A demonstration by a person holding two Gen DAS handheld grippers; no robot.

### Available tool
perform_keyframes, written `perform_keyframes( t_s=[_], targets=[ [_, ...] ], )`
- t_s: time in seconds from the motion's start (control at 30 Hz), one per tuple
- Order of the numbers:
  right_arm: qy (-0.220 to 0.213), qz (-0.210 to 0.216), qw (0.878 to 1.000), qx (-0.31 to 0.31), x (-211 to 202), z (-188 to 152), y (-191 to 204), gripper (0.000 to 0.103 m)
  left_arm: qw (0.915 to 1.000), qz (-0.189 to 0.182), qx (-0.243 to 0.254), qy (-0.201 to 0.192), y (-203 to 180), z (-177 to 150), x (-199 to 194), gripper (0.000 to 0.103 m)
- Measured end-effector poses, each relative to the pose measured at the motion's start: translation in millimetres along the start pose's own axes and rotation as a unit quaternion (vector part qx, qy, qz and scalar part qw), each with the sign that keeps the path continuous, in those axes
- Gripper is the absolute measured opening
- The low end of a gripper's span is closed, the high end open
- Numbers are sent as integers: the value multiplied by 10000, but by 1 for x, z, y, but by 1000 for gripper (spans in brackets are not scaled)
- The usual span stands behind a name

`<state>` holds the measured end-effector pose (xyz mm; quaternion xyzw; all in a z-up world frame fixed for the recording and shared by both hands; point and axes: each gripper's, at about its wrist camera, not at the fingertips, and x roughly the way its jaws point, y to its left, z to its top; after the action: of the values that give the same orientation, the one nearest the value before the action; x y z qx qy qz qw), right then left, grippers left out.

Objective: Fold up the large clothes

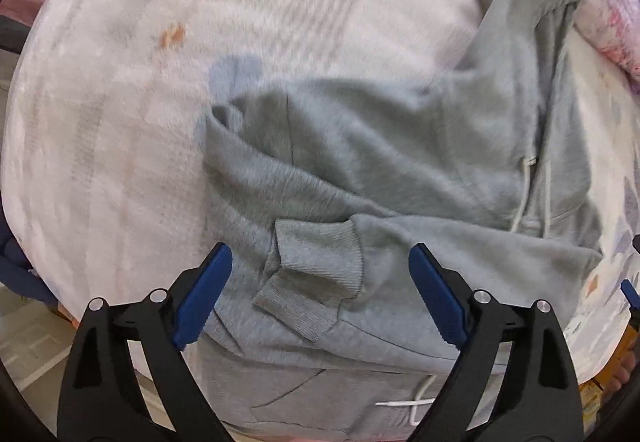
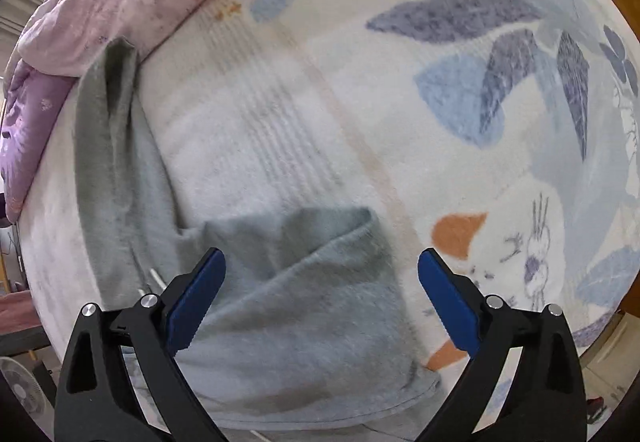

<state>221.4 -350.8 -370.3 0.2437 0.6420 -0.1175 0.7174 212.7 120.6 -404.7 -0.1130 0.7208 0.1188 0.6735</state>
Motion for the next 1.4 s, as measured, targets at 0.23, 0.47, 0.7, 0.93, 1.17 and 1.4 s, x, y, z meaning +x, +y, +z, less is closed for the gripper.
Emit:
perform_keyframes(
  t_s=[0.23,0.47,0.7,0.93,1.17,1.4],
  targets=[
    [-131,298,9990,-291,-6,26,49,93,9988,-111,330,-356,-39,49,-32,90],
    [-272,739,9940,-763,11,92,107,93,9920,-379,836,-871,-98,107,-46,90],
    [-212,1042,9889,-1038,30,154,153,93,9802,-796,1287,-1278,-174,185,-34,90],
    [77,1079,9865,-1229,67,186,175,93,9673,-1402,1578,-1407,-239,235,-1,82],
    [629,1418,9819,-1083,117,198,191,93,9621,-1203,1850,-1599,-244,240,25,4],
    [555,1893,9734,-1165,144,202,243,90,9523,-1422,1900,-1921,-216,233,-12,4]
  ],
)
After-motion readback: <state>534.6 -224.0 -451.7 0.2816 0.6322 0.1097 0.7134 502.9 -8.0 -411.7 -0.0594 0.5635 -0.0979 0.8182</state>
